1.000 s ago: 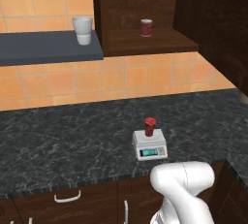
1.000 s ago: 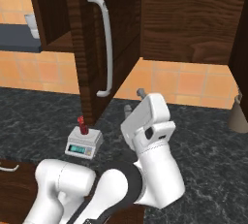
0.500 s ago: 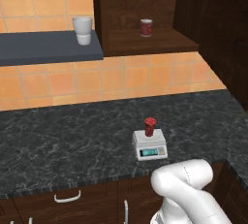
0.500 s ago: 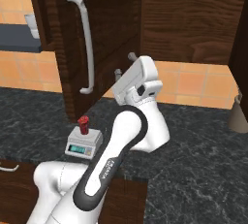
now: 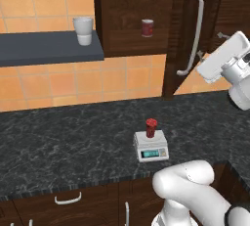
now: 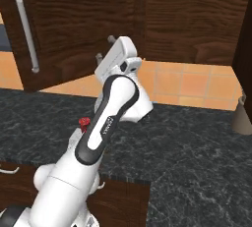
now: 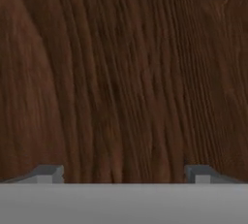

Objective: Pick the yogurt and place it on the digital scale for weighing, and close the cabinet.

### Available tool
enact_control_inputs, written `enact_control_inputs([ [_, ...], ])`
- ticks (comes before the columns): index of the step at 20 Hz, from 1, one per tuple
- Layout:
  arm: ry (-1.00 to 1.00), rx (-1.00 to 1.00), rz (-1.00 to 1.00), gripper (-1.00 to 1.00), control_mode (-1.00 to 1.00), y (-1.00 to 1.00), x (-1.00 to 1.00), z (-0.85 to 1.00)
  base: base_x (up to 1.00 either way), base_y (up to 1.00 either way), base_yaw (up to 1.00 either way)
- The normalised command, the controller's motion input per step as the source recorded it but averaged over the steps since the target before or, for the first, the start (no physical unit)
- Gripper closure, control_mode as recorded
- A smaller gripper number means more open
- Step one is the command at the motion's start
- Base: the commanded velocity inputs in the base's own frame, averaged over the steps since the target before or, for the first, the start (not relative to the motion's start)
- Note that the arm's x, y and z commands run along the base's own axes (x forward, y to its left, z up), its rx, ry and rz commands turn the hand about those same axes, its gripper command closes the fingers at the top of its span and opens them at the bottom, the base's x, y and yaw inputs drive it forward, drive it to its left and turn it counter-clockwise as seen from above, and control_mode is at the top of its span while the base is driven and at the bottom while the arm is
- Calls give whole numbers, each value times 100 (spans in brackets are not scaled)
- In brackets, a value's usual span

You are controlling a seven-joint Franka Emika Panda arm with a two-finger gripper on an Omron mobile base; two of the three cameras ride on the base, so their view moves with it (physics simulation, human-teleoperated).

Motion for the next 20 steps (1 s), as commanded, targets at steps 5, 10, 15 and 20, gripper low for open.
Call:
enact_control_inputs([
  [5,4,0,-10,-100,-100,33,95,0,0,0,0],
  [10,15,0,-7,-100,-100,9,60,0,0,0,0],
  [15,17,0,-5,-100,-100,7,77,0,0,0,0],
  [20,1,-2,-7,-100,-100,21,100,-21,0,0,0],
])
